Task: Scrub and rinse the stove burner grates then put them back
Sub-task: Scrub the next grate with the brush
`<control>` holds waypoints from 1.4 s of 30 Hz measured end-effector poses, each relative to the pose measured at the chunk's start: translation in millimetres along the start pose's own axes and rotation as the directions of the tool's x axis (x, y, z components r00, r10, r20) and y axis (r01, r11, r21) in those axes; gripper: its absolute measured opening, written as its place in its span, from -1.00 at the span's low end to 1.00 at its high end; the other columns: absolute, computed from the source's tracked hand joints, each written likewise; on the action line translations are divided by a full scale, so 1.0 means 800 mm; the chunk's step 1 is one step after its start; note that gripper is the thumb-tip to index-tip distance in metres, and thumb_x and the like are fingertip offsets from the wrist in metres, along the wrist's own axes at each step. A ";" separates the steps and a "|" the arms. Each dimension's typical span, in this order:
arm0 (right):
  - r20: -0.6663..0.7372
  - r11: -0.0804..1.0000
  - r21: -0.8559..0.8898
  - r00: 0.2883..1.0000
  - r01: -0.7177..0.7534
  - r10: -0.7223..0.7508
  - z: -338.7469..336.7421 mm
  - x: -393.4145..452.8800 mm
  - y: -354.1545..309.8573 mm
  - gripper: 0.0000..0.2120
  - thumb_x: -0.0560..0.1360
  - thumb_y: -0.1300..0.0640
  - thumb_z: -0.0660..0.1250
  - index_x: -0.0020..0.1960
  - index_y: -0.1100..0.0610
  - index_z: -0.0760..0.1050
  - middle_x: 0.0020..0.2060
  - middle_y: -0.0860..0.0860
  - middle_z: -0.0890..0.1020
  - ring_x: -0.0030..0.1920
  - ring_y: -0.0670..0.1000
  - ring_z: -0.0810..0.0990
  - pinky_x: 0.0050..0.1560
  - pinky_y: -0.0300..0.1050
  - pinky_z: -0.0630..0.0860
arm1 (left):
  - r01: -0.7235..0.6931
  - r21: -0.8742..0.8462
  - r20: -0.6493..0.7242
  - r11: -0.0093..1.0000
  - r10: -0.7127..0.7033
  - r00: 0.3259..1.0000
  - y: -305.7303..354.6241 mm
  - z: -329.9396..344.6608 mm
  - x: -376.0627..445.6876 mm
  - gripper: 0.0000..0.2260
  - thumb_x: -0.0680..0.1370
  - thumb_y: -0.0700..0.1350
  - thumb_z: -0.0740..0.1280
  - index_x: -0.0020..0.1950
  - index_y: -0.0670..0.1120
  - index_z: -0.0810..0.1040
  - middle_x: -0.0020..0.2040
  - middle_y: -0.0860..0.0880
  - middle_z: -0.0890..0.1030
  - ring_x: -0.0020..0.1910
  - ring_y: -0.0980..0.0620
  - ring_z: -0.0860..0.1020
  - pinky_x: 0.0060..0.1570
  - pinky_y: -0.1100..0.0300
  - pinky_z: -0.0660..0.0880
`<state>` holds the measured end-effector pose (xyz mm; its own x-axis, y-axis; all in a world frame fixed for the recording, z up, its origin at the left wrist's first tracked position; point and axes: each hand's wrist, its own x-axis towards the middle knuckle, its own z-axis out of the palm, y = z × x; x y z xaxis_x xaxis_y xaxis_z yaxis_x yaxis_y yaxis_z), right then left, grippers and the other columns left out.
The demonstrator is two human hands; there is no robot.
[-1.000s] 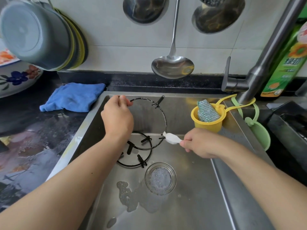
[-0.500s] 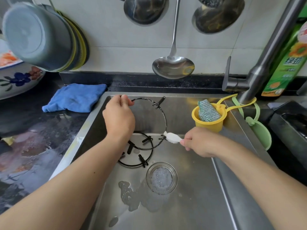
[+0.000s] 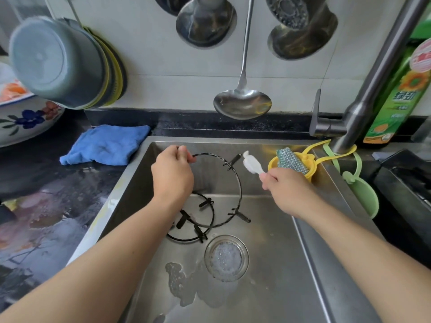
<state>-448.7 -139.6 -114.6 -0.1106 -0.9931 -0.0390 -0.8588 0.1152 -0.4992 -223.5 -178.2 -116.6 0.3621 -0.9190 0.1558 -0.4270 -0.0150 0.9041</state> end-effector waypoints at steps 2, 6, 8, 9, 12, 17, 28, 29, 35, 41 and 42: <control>-0.061 1.000 0.025 0.998 -0.009 0.010 0.001 0.005 0.000 -0.64 0.69 -0.05 0.10 -0.12 0.09 0.54 -0.20 0.03 0.61 -0.21 0.07 0.52 -0.23 -0.05 0.39 | -0.010 0.011 0.054 1.000 0.009 0.998 0.002 0.005 -0.005 -0.67 0.70 -0.02 0.14 -0.19 0.00 0.57 -0.13 0.11 0.69 -0.31 0.00 0.57 -0.11 -0.14 0.64; -0.031 0.997 -0.078 0.999 0.005 -0.007 0.011 0.002 -0.003 -0.64 0.69 -0.08 0.09 -0.16 0.08 0.46 -0.23 0.05 0.57 -0.23 0.09 0.51 -0.30 -0.05 0.35 | 0.004 -0.029 0.100 1.000 -0.001 0.995 0.003 0.010 -0.009 -0.67 0.71 -0.01 0.14 -0.17 -0.02 0.57 -0.11 0.09 0.71 -0.41 -0.02 0.52 -0.25 -0.02 0.60; 0.039 0.994 -0.102 0.999 0.028 -0.024 0.022 -0.003 -0.007 -0.65 0.68 -0.09 0.11 -0.18 0.08 0.43 -0.26 0.06 0.54 -0.26 0.09 0.49 -0.36 -0.07 0.29 | 0.050 -0.066 0.098 0.997 -0.043 0.994 0.003 0.010 -0.009 -0.67 0.72 0.00 0.14 -0.16 -0.04 0.55 -0.10 0.09 0.71 -0.46 -0.02 0.47 -0.37 0.07 0.52; 0.022 0.993 -0.114 1.000 0.016 -0.014 0.023 -0.003 -0.008 -0.65 0.68 -0.09 0.11 -0.18 0.07 0.42 -0.26 0.06 0.54 -0.26 0.09 0.49 -0.38 -0.08 0.28 | 0.068 -0.081 0.096 0.994 -0.060 0.994 0.003 0.011 -0.009 -0.66 0.73 0.01 0.14 -0.16 -0.04 0.55 -0.10 0.08 0.71 -0.47 -0.02 0.46 -0.36 0.09 0.49; -0.166 0.991 -0.130 0.986 -0.042 0.020 0.009 -0.002 -0.006 -0.63 0.69 -0.10 0.07 -0.22 0.05 0.35 -0.25 0.05 0.51 -0.25 0.09 0.47 -0.38 -0.06 0.26 | 0.073 -0.090 0.097 0.993 -0.065 0.993 0.004 0.012 -0.009 -0.66 0.72 0.01 0.15 -0.17 -0.04 0.55 -0.10 0.08 0.72 -0.45 -0.01 0.46 -0.30 0.05 0.50; -0.039 0.977 -0.212 0.999 0.022 -0.030 0.022 -0.008 -0.012 -0.67 0.68 -0.10 0.08 -0.15 0.06 0.42 -0.24 0.04 0.51 -0.24 0.08 0.49 -0.39 -0.07 0.29 | 0.091 -0.080 0.108 0.993 -0.082 0.991 0.006 0.011 -0.013 -0.67 0.73 -0.01 0.14 -0.14 -0.07 0.55 -0.09 0.07 0.71 -0.50 0.02 0.43 -0.55 0.24 0.38; -0.061 0.979 -0.202 0.998 -0.040 0.028 0.014 -0.009 -0.014 -0.66 0.67 -0.12 0.13 -0.17 0.04 0.42 -0.24 0.03 0.50 -0.25 0.06 0.46 -0.38 -0.09 0.29 | 0.127 -0.128 0.127 0.984 -0.110 0.986 0.013 0.012 -0.017 -0.69 0.73 -0.02 0.15 -0.10 -0.10 0.55 -0.09 0.04 0.71 -0.43 -0.02 0.44 -0.65 0.31 0.32; -0.085 0.976 -0.210 0.996 -0.051 0.034 0.012 -0.010 -0.015 -0.67 0.67 -0.11 0.12 -0.16 0.04 0.43 -0.24 0.03 0.49 -0.27 0.04 0.44 -0.39 -0.10 0.28 | 0.137 -0.140 0.127 0.981 -0.119 0.985 0.013 0.013 -0.017 -0.70 0.73 -0.02 0.15 -0.10 -0.09 0.55 -0.08 0.03 0.71 -0.43 -0.02 0.43 -0.65 0.31 0.33; -0.143 0.975 -0.223 0.990 -0.022 -0.010 0.018 -0.013 -0.016 -0.64 0.66 -0.13 0.15 -0.18 0.06 0.45 -0.26 0.02 0.51 -0.23 0.10 0.49 -0.36 -0.08 0.31 | 0.212 -0.154 0.142 0.965 -0.191 0.971 0.009 0.011 -0.013 -0.70 0.73 -0.02 0.14 -0.07 -0.11 0.56 -0.09 0.03 0.71 -0.44 0.00 0.41 -0.64 0.29 0.33; -0.101 0.987 -0.001 0.981 0.163 -0.163 0.004 -0.004 -0.012 -0.62 0.61 -0.19 0.22 -0.23 0.05 0.49 -0.38 -0.01 0.52 -0.31 0.06 0.50 -0.36 -0.08 0.33 | 0.160 0.026 0.292 0.987 -0.161 0.943 0.003 0.005 -0.012 -0.72 0.70 -0.08 0.17 -0.13 -0.11 0.57 -0.26 0.03 0.67 -0.49 0.04 0.38 -0.61 0.30 0.32; -0.124 0.984 0.016 0.977 0.177 -0.174 0.004 -0.003 -0.011 -0.64 0.59 -0.22 0.23 -0.19 0.02 0.51 -0.34 -0.02 0.54 -0.30 0.04 0.52 -0.34 -0.06 0.39 | 0.143 0.038 0.358 0.989 -0.147 0.922 0.003 0.004 -0.014 -0.71 0.70 -0.07 0.18 -0.13 -0.11 0.57 -0.31 0.03 0.66 -0.51 0.04 0.37 -0.61 0.31 0.31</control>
<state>-439.1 -137.9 -112.4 -0.0206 -0.9876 0.1559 -0.8565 -0.0630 -0.5123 -230.9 -169.2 -117.1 0.0999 -0.9862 -0.1317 -0.4021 -0.1611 0.9013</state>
